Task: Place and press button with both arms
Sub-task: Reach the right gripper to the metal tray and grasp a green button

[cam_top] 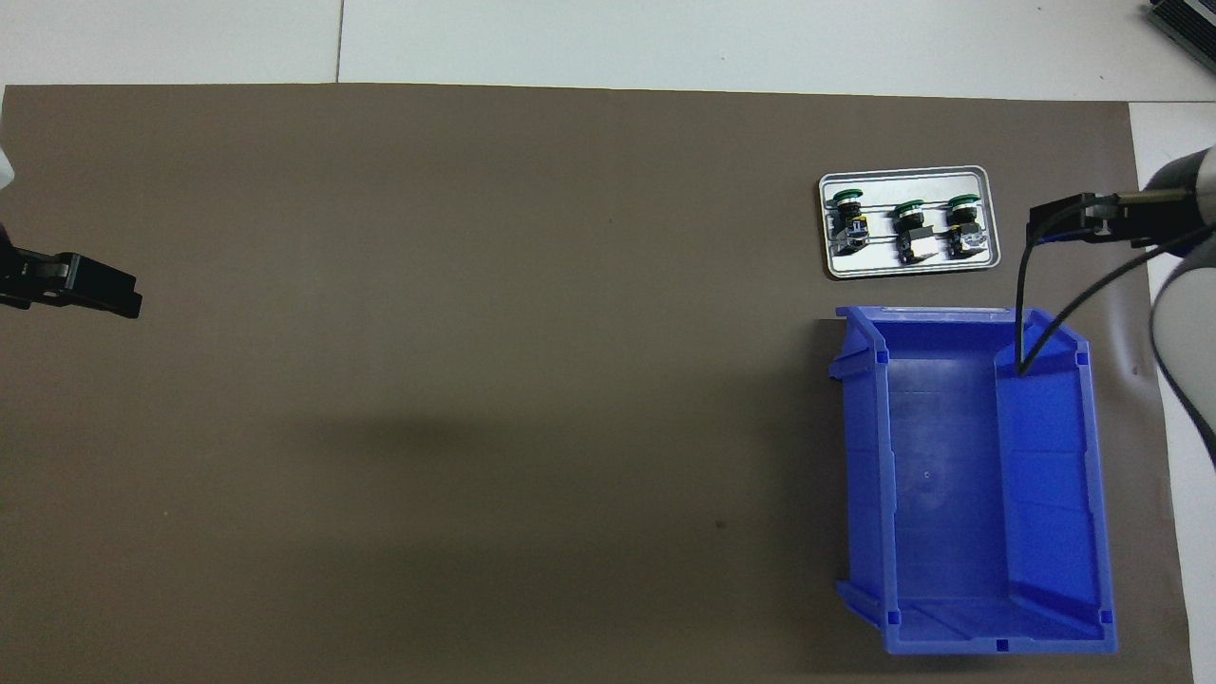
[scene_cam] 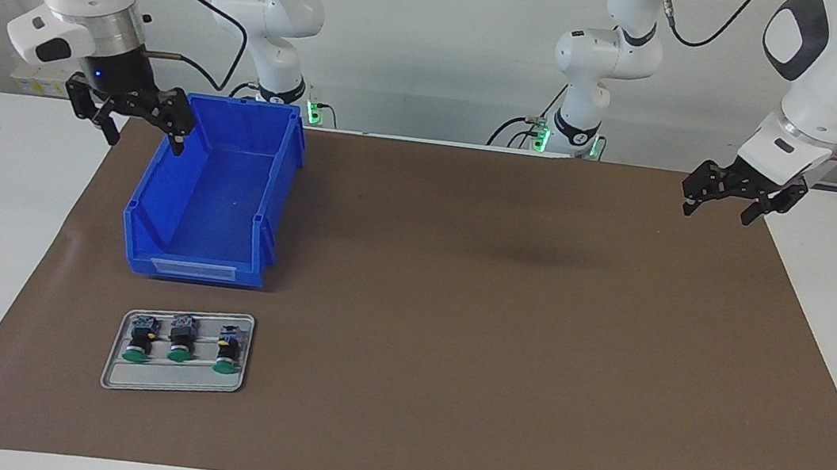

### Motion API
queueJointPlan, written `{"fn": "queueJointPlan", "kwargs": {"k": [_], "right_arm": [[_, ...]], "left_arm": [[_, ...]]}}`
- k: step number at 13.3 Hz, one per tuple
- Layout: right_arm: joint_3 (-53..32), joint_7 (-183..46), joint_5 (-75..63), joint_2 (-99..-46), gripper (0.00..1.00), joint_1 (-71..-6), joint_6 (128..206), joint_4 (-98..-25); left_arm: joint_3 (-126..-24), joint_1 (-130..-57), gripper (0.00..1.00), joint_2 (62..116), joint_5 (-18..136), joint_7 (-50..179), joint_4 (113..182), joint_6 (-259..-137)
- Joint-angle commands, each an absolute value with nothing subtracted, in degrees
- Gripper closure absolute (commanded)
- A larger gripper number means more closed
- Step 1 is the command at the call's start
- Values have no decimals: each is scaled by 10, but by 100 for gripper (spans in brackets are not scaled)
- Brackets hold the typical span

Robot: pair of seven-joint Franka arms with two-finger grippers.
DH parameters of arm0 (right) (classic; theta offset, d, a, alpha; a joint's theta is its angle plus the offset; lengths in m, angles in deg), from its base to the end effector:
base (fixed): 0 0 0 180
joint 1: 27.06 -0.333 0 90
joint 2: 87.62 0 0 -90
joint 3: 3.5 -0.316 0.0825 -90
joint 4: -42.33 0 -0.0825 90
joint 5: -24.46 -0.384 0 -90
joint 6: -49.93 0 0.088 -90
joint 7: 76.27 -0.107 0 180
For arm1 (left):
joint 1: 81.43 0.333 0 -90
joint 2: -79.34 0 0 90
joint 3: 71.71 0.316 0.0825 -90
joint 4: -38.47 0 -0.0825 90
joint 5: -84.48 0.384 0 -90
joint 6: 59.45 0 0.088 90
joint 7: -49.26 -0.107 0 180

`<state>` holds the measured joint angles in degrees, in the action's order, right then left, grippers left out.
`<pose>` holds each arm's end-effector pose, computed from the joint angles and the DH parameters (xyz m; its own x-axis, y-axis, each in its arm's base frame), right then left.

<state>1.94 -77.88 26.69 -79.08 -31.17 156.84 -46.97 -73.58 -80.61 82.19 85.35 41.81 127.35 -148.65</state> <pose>0.6236 -0.0135 0.5713 0.9866 -0.0364 0.1593 -0.0446 -0.9978 0.0482 0.5676 -0.0083 0.6046 0.9880 -0.1476 -0.0455 -0.1481 -0.9889 -0.0077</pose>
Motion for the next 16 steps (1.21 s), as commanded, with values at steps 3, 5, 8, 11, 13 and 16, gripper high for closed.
{"fn": "queueJointPlan", "kwargs": {"k": [3,5,8,11,13,16], "right_arm": [[12,-754,235,-627,0,-304,1703,-415],[3,-732,224,-592,0,-309,1755,-419],[3,-666,211,-582,0,-301,1814,-481],[3,-663,208,-582,0,-295,1858,-523],[3,-643,208,-581,6,-284,1876,-549],[3,-633,207,-581,22,-279,1905,-569]], "left_arm": [[-736,-805,0,804,862,415,1297,-1501],[-736,-805,0,804,862,421,1297,-1501],[-742,-820,0,804,862,420,1297,-1500],[-743,-823,0,802,862,422,1299,-1496],[-744,-827,0,804,862,476,1295,-1514],[-743,-834,0,813,856,484,1276,-1522]]}}
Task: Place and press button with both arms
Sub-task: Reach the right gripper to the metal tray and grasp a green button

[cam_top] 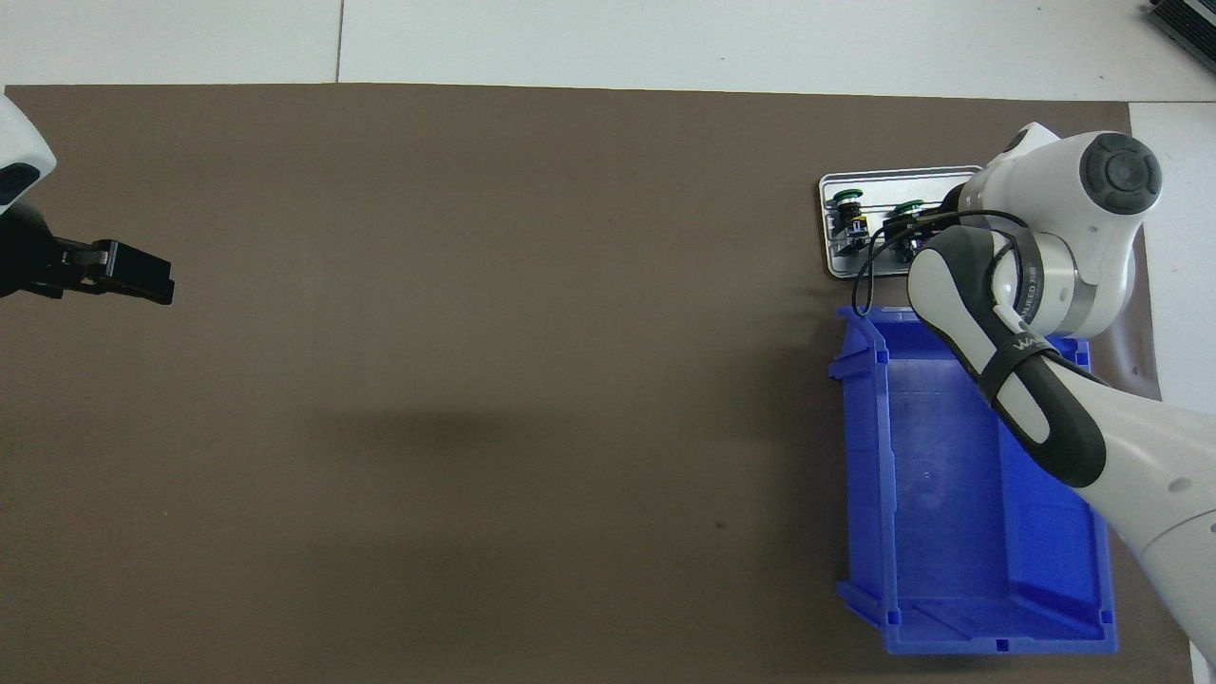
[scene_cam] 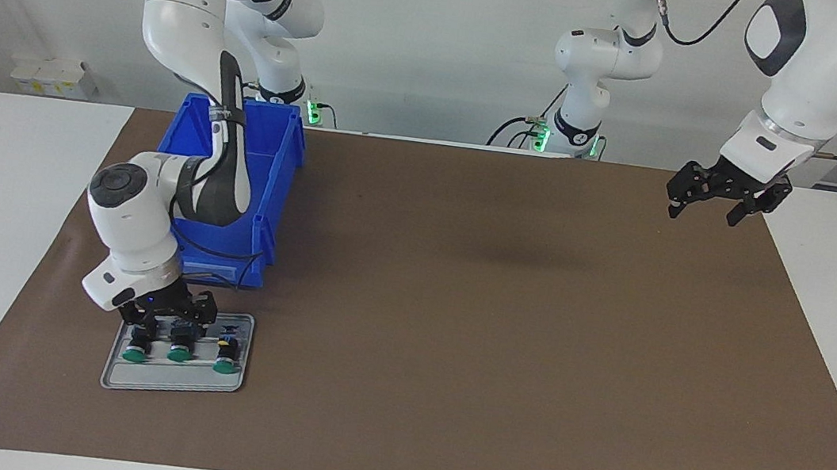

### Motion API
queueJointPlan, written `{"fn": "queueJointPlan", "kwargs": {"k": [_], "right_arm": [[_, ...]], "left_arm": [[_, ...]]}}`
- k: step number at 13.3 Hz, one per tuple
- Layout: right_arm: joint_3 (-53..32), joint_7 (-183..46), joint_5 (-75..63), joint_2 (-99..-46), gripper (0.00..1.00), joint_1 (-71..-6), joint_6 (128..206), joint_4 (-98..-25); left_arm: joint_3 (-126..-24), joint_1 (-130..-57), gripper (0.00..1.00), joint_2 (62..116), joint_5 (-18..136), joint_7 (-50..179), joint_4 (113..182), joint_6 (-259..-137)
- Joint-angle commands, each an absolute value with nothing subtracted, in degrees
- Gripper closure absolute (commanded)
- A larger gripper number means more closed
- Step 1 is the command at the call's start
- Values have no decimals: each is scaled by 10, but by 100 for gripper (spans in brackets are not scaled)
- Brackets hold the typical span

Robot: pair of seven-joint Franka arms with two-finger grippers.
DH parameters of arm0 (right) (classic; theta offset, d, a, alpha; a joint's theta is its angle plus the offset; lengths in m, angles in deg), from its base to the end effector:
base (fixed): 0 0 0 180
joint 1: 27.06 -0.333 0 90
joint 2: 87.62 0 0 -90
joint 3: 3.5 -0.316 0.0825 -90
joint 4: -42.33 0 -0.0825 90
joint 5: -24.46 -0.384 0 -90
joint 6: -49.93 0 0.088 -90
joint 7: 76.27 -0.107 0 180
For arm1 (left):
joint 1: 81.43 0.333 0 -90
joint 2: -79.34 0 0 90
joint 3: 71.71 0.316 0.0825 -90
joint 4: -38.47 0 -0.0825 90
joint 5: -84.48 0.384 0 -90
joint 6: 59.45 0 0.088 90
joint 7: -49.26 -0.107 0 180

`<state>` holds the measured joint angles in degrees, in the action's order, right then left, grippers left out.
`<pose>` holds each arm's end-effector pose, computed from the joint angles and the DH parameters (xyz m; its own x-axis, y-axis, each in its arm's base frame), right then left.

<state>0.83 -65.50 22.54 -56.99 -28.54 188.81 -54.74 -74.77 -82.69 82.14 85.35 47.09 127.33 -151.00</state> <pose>0.6928 -0.0281 0.3063 0.9730 0.1313 0.1899 0.1244 -0.9911 0.0483 0.5704 -0.0407 0.6088 0.9935 -0.1134 -0.0023 -0.1134 -0.9935 -0.0125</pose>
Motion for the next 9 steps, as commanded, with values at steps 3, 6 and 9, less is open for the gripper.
{"fn": "queueJointPlan", "kwargs": {"k": [3,6,9], "right_arm": [[3,-635,173,-578,32,-287,1912,-568],[3,-633,169,-573,35,-286,1920,-565],[3,-623,169,-566,35,-286,1947,-565]], "left_arm": [[-743,-827,0,824,831,483,1258,-1521],[-738,-825,0,823,840,473,1261,-1532],[-736,-826,0,815,840,477,1280,-1529]]}}
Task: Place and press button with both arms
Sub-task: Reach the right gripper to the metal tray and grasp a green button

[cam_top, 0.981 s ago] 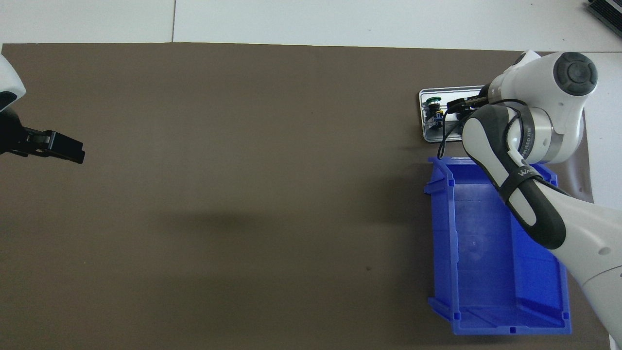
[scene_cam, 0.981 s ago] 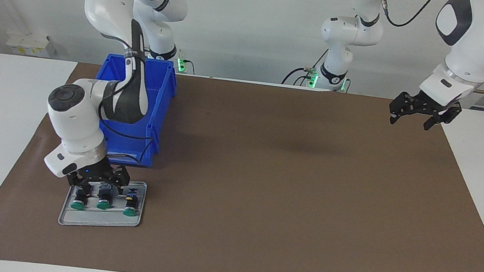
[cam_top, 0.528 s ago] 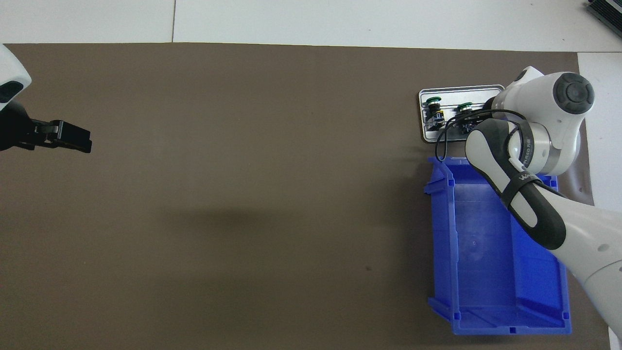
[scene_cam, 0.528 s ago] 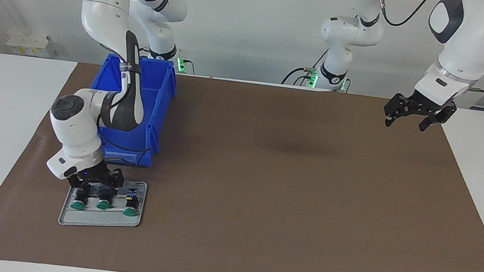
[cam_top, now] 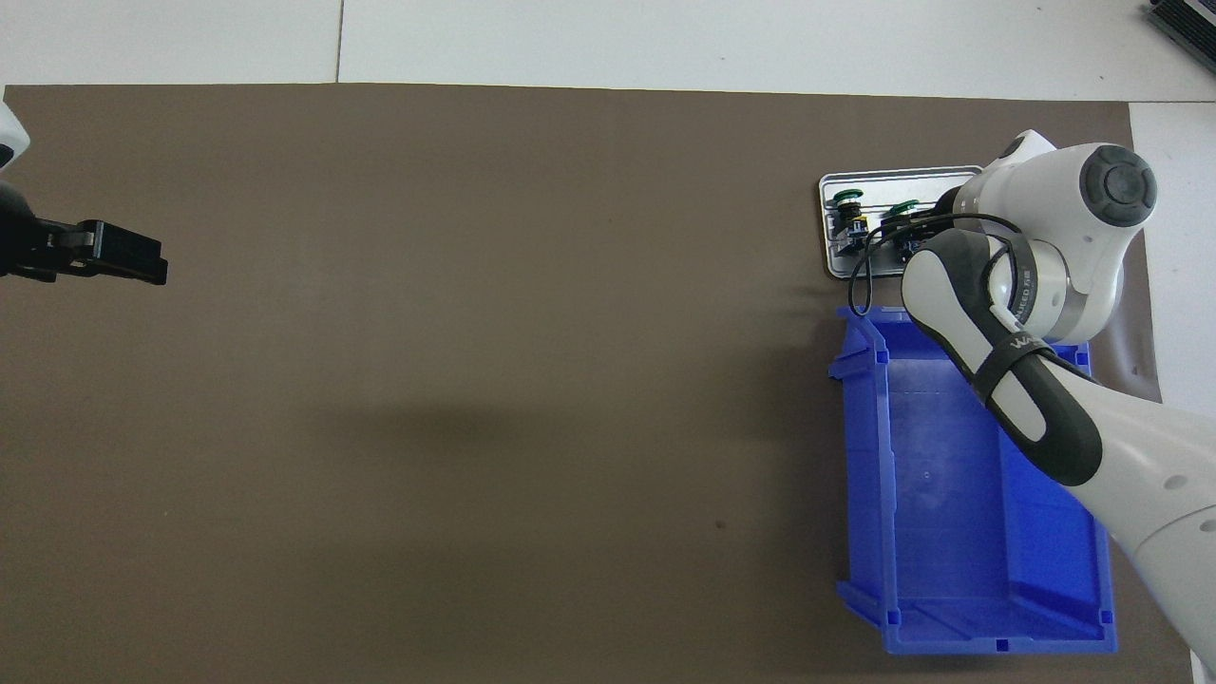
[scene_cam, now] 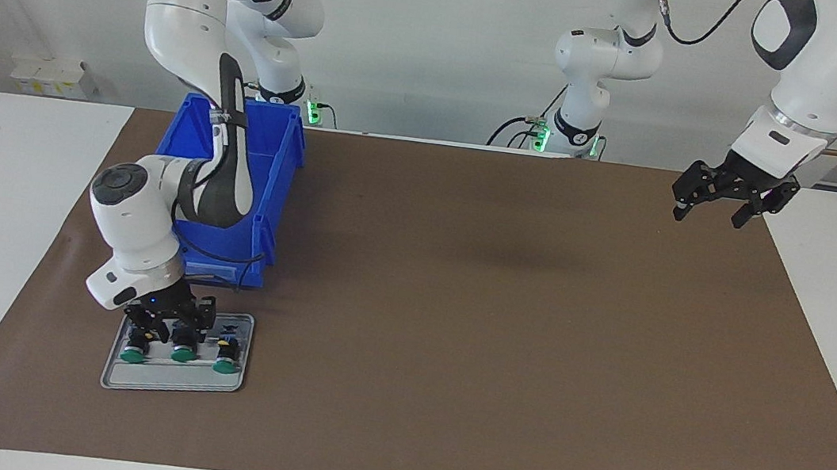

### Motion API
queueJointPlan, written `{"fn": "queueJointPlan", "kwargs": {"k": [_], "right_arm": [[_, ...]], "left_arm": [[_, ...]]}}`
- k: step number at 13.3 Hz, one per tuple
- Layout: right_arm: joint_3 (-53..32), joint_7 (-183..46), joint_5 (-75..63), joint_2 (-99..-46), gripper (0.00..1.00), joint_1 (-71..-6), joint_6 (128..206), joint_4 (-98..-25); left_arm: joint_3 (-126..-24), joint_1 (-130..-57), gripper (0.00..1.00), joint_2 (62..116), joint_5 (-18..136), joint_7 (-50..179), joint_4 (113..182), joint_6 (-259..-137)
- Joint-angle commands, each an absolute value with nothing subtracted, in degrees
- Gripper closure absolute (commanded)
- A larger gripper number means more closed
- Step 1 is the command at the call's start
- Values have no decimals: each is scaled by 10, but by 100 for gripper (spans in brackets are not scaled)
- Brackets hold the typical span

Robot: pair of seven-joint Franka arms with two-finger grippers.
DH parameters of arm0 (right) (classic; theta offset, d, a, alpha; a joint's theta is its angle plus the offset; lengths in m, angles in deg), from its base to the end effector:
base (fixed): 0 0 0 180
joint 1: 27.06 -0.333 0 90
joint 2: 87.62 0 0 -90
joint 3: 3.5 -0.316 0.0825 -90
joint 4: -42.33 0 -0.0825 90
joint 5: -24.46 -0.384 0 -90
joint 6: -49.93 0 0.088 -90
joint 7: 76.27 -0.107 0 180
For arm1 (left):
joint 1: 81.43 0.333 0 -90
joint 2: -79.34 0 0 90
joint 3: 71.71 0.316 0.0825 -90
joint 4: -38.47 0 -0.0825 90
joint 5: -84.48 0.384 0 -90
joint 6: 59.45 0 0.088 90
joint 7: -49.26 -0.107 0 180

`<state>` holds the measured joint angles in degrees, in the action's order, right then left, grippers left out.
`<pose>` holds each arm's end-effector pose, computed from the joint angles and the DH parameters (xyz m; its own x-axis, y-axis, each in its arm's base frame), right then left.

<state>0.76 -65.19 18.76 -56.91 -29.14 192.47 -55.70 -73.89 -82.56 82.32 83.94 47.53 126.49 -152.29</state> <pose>0.6941 -0.0208 0.3045 0.9653 0.0965 0.2426 0.0977 -0.9952 0.0070 0.5746 -0.0336 0.6160 0.9957 -0.0872 0.0325 -0.0876 -0.9961 0.0104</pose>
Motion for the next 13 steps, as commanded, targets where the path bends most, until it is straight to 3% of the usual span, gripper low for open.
{"fn": "queueJointPlan", "kwargs": {"k": [1,2,4,8,11,13], "right_arm": [[3,-623,168,-565,35,-286,1952,-567],[3,-621,168,-563,40,-286,1952,-568],[3,-601,168,-562,100,-281,1953,-568],[5,-633,175,-562,100,-292,1938,-527],[10,-802,208,-569,100,-316,1771,-405],[10,-978,246,-573,100,-348,1699,-350]], "left_arm": [[-737,-826,0,812,840,479,1286,-1524],[-737,-829,0,809,840,480,1292,-1530],[-738,-834,0,808,840,476,1292,-1526],[-739,-834,0,808,840,472,1292,-1531],[-739,-834,0,808,840,472,1293,-1536],[-739,-834,0,808,840,475,1293,-1532]]}}
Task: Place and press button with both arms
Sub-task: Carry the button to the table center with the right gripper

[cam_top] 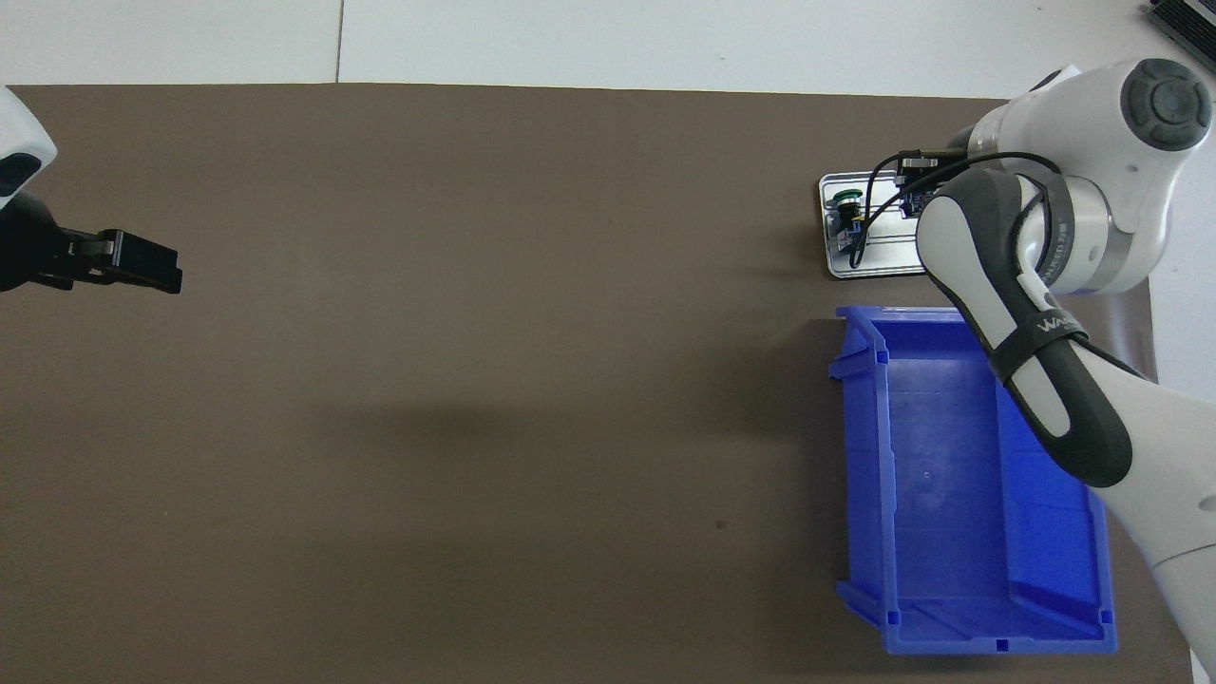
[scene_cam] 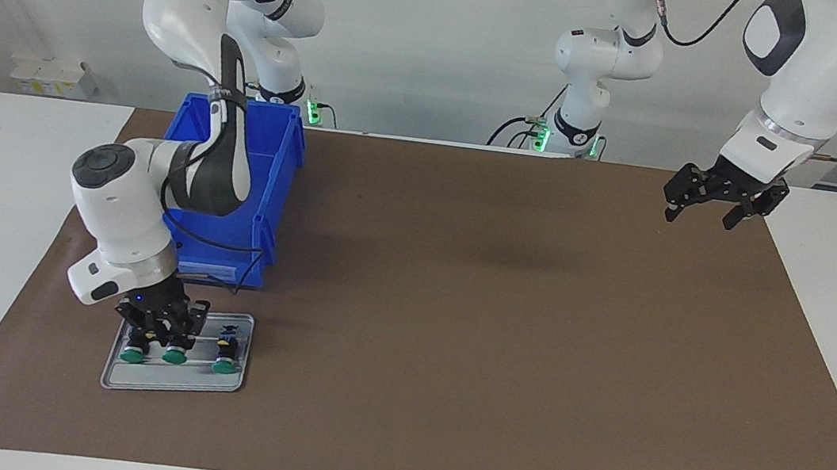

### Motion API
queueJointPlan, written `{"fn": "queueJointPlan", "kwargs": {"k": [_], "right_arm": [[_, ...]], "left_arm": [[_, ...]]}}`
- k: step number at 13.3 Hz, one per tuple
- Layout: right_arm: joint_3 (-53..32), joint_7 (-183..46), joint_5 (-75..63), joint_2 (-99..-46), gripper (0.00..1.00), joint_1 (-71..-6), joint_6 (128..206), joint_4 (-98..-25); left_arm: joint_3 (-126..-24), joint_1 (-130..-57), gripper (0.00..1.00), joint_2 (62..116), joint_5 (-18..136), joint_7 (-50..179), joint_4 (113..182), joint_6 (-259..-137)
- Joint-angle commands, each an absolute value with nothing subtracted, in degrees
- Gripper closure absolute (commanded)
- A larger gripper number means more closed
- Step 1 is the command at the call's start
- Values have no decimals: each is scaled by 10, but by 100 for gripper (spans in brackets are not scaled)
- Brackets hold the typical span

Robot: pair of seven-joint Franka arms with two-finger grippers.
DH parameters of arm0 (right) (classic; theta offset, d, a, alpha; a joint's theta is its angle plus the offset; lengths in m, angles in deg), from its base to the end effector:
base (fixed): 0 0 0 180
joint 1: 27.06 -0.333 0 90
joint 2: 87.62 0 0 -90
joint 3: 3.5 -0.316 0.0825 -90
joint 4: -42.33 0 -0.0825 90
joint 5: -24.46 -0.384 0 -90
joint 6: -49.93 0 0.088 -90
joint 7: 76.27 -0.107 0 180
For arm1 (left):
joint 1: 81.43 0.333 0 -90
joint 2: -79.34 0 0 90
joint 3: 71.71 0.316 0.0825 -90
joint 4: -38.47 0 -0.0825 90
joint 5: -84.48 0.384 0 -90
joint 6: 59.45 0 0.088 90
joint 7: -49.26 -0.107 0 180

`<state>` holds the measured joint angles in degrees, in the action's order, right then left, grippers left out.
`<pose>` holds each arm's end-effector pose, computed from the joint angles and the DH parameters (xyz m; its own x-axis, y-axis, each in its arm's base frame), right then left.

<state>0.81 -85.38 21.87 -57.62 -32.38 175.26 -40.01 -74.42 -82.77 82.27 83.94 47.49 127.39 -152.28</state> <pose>0.7253 0.0247 0.4121 0.9634 -0.1491 0.2227 -0.1438 -0.9888 -0.0400 0.5734 -0.0409 0.6090 0.9948 -0.1008 0.0175 -0.1010 -0.9948 0.0113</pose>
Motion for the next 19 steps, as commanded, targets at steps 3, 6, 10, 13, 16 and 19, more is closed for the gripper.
{"fn": "queueJointPlan", "kwargs": {"k": [3,6,10,13,16,19], "right_arm": [[11,-1264,258,-592,100,-416,1658,-339],[5,-1580,263,-603,100,-487,1652,-347],[5,-1855,289,-598,100,-588,1667,-376],[3,-2063,376,-542,100,-686,1693,-385],[3,-2160,376,-519,100,-721,1736,-410],[2,-2206,376,-534,100,-744,1794,-472]], "left_arm": [[-737,-829,0,807,840,479,1295,-1530],[-738,-830,0,807,840,481,1295,-1535],[-739,-834,0,807,840,477,1296,-1560],[-742,-842,0,805,840,472,1320,-1615],[-743,-851,0,803,840,478,1322,-1625],[-743,-860,0,802,840,480,1326,-1632]]}}
